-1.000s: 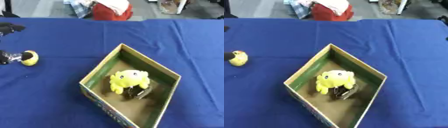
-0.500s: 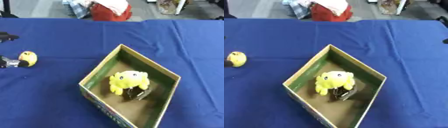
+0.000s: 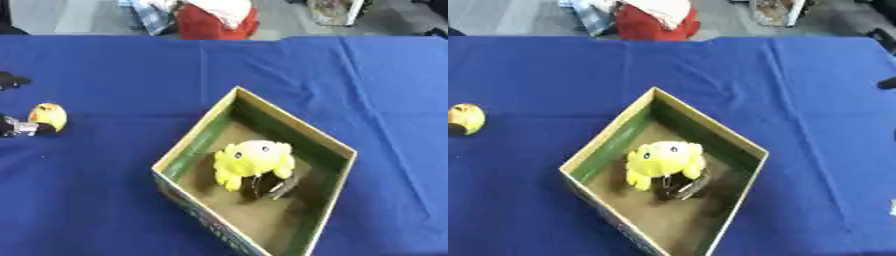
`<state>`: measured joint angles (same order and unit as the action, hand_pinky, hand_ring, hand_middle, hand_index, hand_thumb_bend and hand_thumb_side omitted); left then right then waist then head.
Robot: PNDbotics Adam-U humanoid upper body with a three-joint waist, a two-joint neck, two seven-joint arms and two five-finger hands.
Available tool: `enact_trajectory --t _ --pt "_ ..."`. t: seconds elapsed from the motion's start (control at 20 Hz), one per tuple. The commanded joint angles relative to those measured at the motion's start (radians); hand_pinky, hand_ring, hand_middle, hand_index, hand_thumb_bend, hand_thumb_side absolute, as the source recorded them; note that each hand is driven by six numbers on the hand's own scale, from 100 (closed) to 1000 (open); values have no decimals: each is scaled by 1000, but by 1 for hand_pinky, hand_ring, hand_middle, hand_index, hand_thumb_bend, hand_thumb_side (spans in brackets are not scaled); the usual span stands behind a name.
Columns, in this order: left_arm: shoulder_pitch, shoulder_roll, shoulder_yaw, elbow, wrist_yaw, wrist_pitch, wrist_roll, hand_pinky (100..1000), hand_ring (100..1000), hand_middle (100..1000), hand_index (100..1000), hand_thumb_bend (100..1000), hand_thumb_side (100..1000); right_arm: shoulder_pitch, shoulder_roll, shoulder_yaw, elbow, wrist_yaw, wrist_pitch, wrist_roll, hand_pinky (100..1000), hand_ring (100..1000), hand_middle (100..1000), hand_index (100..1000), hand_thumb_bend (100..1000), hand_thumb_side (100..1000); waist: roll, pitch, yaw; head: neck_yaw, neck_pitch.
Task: Pick up objects on the table and place them in the box.
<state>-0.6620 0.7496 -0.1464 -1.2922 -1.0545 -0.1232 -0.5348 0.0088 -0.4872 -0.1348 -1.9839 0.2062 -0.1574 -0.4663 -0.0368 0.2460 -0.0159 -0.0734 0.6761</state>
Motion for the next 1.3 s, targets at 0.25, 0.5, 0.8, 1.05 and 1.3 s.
enact_trajectory --t 0.25,0.5,0.8,1.05,1.3 --pt "-47 -13 5 96 -69 11 39 839 850 825 995 736 1000 -6 -6 -1 -16 14 5 3 890 901 538 827 100 986 0 -3 -8 1 -17" --pt "-57 -29 16 155 -112 26 68 833 844 816 989 677 1000 -7 0 2 -16 20 9 5 890 902 537 826 100 986 -1 4 -11 2 -23" --pt "-60 -41 18 186 -120 22 85 808 826 792 953 554 1000 -9 8 5 -16 26 13 4 891 902 537 826 100 985 -3 12 -13 3 -26" --pt "-61 -52 17 194 -95 24 93 782 807 761 889 335 1000 -7 14 6 -16 31 18 1 887 903 537 826 100 981 -6 17 -15 3 -26" --pt "-60 -57 15 197 -35 23 77 743 774 718 813 190 1000 -6 18 9 -16 35 24 3 891 909 544 830 100 977 -6 18 -13 2 -26"
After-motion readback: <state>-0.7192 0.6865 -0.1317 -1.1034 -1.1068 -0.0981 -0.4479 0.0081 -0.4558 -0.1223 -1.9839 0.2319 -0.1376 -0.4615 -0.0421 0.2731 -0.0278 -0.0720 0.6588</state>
